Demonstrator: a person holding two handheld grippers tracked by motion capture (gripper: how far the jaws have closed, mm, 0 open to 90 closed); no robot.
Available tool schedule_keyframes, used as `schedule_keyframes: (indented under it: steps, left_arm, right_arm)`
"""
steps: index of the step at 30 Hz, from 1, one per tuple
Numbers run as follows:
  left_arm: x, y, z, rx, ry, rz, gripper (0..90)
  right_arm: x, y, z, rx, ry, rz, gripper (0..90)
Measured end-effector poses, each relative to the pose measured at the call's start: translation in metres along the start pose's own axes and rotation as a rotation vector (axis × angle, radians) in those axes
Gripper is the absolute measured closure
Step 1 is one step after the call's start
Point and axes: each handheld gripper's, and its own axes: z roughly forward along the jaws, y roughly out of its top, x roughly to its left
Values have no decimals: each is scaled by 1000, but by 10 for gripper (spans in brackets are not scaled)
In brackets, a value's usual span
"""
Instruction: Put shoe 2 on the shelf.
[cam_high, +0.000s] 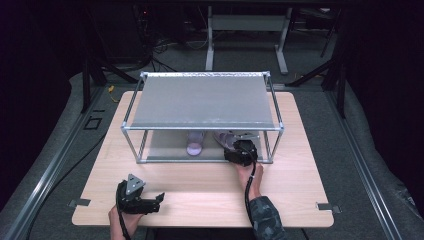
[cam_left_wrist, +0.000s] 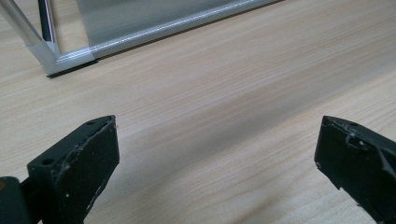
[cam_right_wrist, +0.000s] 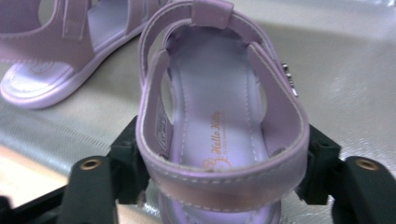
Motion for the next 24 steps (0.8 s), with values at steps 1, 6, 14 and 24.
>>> schedule_keyframes:
  steps: [1, 6, 14, 24]
  left_arm:
    - [0, 0, 0, 2, 1, 3, 0]
    - [0, 0, -1, 4, 2, 3, 0]
    - [-1, 0, 0, 3, 0, 5, 0]
    - [0, -1, -1, 0, 0, 0, 0]
  right_arm:
    - [0, 0, 0, 14, 9, -5, 292]
    - [-5, -2, -11, 13, 55, -20, 220]
    - [-6, -1, -21, 33, 67, 15, 429]
    - [12, 5, -7, 11, 50, 72, 444]
